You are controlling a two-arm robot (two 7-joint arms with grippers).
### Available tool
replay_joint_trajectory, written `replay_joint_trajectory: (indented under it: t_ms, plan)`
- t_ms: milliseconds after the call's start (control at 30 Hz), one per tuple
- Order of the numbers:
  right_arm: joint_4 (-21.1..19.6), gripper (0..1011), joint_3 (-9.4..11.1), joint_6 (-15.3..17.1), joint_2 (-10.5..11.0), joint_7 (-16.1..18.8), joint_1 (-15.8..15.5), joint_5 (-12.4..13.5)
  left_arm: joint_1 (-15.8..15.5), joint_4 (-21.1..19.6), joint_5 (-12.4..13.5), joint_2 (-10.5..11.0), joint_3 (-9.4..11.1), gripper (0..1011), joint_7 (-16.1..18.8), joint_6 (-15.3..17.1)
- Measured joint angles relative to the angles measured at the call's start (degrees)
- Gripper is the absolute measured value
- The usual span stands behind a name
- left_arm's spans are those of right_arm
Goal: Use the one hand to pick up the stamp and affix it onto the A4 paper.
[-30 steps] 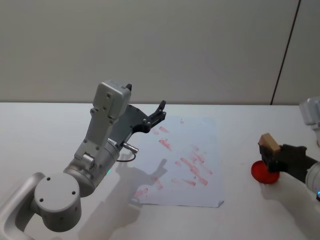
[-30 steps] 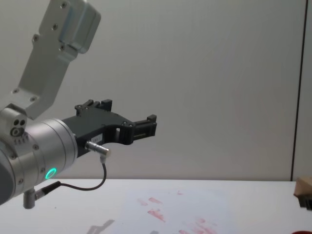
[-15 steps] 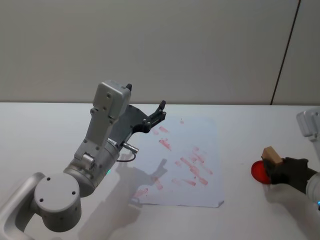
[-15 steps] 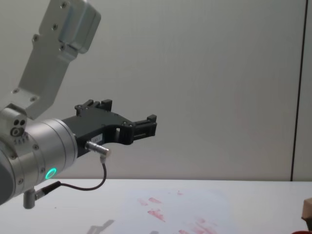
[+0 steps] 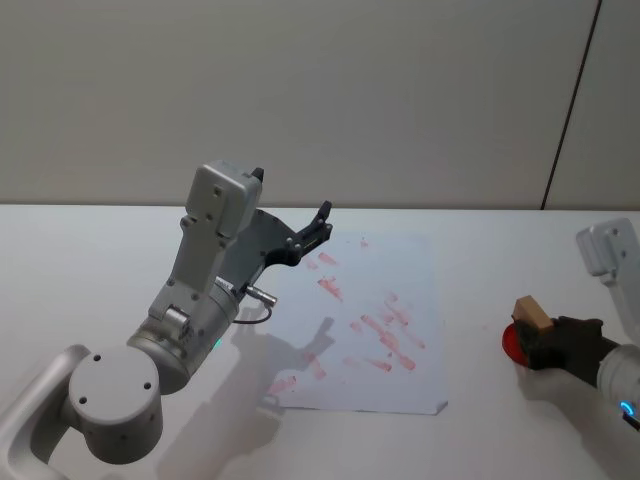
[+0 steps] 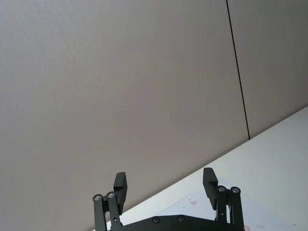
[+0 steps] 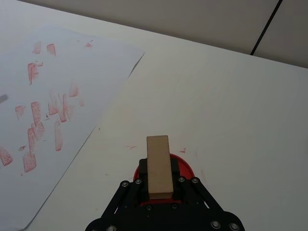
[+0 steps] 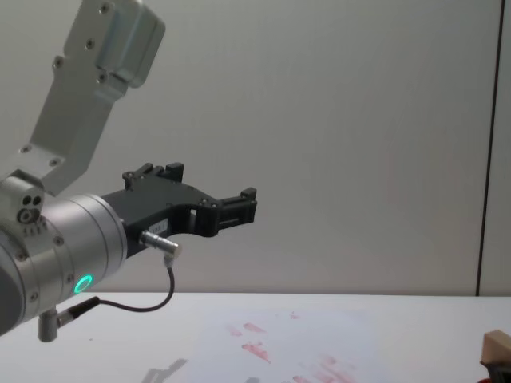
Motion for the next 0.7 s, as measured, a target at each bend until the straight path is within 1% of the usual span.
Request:
replay_joint_trajectory:
  t_ms: [300, 367, 400, 467, 600, 633, 700]
  plan:
    - [1.3, 237, -0.4, -0.3, -0.7, 0.4, 1.2, -1.1, 0.0, 0.0, 0.0, 0.0, 0.0, 1003, 0.0, 0.0]
    - [1.4, 287, -0.4, -0.3, -0.8, 0.5, 1.3, -1.2, 0.0, 0.0, 0.0, 0.0, 0.0, 1003, 0.0, 0.0]
    - [1.5, 333, -0.4, -0.3, -0.9, 0.5, 1.4, -1.3, 0.0, 0.0, 0.0, 0.0, 0.0, 1003, 0.0, 0.0]
    - [1.6, 371, -0.5, -0.3, -0.9, 0.5, 1.5, -1.4, 0.0, 0.0, 0.0, 0.0, 0.0, 1003, 0.0, 0.0]
    - [1.8, 539, -0.5, -0.4, -1.1, 0.6, 1.6, -1.5, 0.0, 0.0, 0.0, 0.0, 0.0, 1003, 0.0, 0.0]
    - [1.9, 539, -0.5, -0.4, -1.1, 0.6, 1.7, -1.6, 0.0, 0.0, 0.0, 0.0, 0.0, 1003, 0.0, 0.0]
    - [2.0, 630, -0.5, -0.4, -1.1, 0.7, 1.8, -1.6, 0.0, 0.0, 0.0, 0.0, 0.0, 1003, 0.0, 0.0]
